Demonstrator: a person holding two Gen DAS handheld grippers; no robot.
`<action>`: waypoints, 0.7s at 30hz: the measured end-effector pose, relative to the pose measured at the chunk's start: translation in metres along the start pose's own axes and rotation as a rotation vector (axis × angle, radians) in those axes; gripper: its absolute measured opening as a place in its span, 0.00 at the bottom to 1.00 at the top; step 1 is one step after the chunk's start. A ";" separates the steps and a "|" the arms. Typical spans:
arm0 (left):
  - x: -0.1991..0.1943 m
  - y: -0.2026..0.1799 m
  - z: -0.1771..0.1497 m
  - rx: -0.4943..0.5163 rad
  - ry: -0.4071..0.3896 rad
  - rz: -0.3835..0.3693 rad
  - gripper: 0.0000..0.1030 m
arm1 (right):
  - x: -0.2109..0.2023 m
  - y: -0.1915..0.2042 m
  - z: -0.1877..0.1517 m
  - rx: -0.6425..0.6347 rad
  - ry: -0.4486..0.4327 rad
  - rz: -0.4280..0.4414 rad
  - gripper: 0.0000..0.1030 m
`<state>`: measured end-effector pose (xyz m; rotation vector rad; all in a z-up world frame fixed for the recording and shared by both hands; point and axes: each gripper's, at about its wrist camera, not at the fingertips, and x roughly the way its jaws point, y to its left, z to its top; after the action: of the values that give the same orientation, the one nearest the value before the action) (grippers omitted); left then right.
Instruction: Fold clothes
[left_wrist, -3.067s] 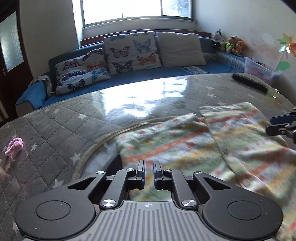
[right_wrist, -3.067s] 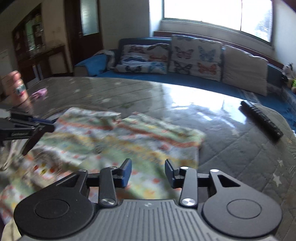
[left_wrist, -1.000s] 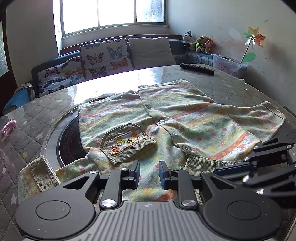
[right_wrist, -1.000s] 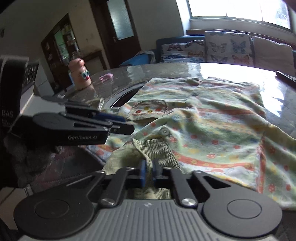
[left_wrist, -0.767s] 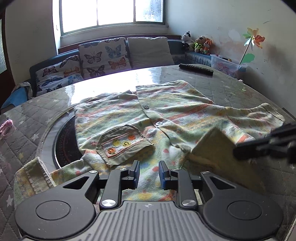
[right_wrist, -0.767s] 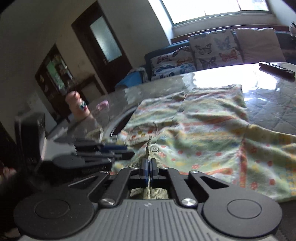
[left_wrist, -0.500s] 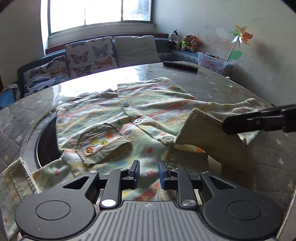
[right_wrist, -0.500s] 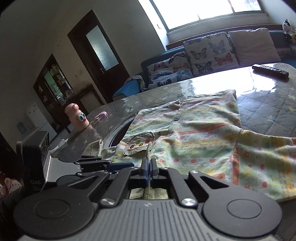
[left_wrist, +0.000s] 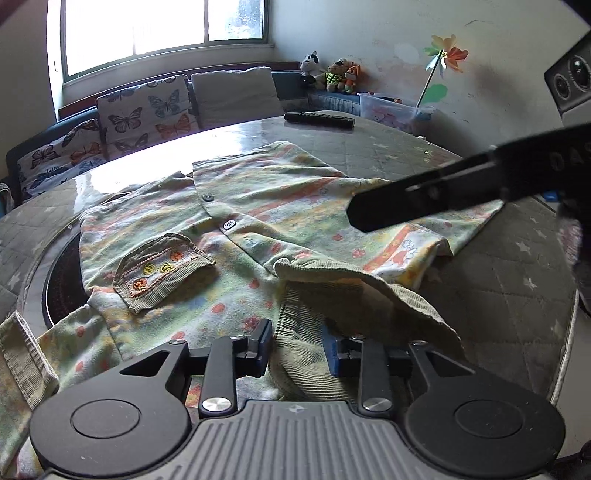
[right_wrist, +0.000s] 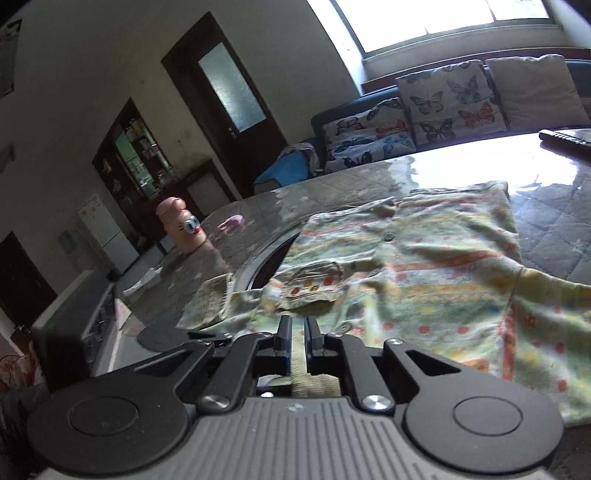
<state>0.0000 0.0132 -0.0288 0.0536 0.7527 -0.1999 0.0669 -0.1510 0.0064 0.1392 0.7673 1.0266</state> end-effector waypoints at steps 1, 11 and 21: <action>0.000 -0.001 -0.001 0.001 0.001 -0.001 0.33 | 0.002 -0.002 0.001 0.000 -0.002 -0.011 0.07; -0.010 -0.004 -0.005 0.025 0.001 -0.011 0.38 | 0.040 0.005 -0.029 -0.240 0.167 -0.152 0.08; -0.042 0.008 0.013 -0.019 -0.103 -0.022 0.38 | 0.035 0.008 -0.034 -0.271 0.161 -0.145 0.16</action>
<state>-0.0194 0.0267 0.0094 0.0169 0.6529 -0.2146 0.0498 -0.1260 -0.0328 -0.2319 0.7639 1.0009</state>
